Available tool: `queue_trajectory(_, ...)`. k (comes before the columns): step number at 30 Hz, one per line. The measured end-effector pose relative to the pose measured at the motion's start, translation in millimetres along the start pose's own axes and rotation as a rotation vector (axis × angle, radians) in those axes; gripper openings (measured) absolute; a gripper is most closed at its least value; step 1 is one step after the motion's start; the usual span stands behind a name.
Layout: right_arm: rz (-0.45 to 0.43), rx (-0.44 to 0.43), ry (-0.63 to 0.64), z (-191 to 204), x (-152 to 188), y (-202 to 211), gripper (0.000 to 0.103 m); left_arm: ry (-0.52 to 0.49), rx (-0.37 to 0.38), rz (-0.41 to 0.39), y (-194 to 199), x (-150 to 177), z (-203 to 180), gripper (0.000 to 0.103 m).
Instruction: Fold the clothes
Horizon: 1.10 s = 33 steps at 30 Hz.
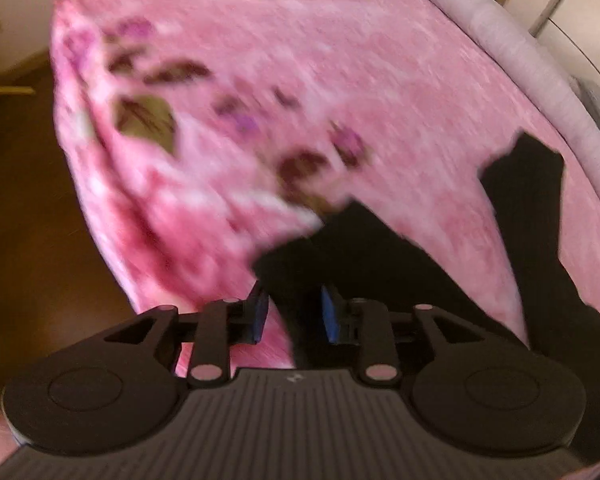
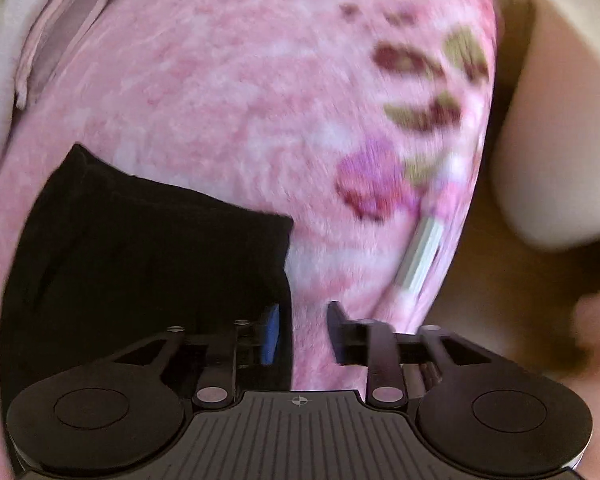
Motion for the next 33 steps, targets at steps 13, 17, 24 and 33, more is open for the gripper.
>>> queue_trajectory(13, 0.038, -0.318, 0.064, 122, -1, -15, 0.036, 0.026, 0.218, 0.137, -28, 0, -93, 0.025)
queue_trajectory(17, 0.029, -0.37, 0.169, 158, -15, -37, 0.036, 0.014, 0.257, 0.178, -47, 5, -134, 0.026)
queue_trajectory(24, -0.002, -0.383, 0.328, 199, -52, -70, 0.051, -0.075, 0.274, 0.203, -61, 12, -198, 0.027)
queue_trajectory(33, -0.063, -0.333, 0.494, 246, -109, -143, 0.058, -0.093, 0.206, 0.198, -66, 15, -230, 0.027)
Point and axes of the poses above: each gripper's, at about its wrist camera, not at the fingertips, and y roughly against the way its jaws point, z to its left, x to its underside, the point moved 1 cm from there along -y, roughly the way its jaws point, and after that the axes turned 9 degrees about -z, right-handed, at the moved point
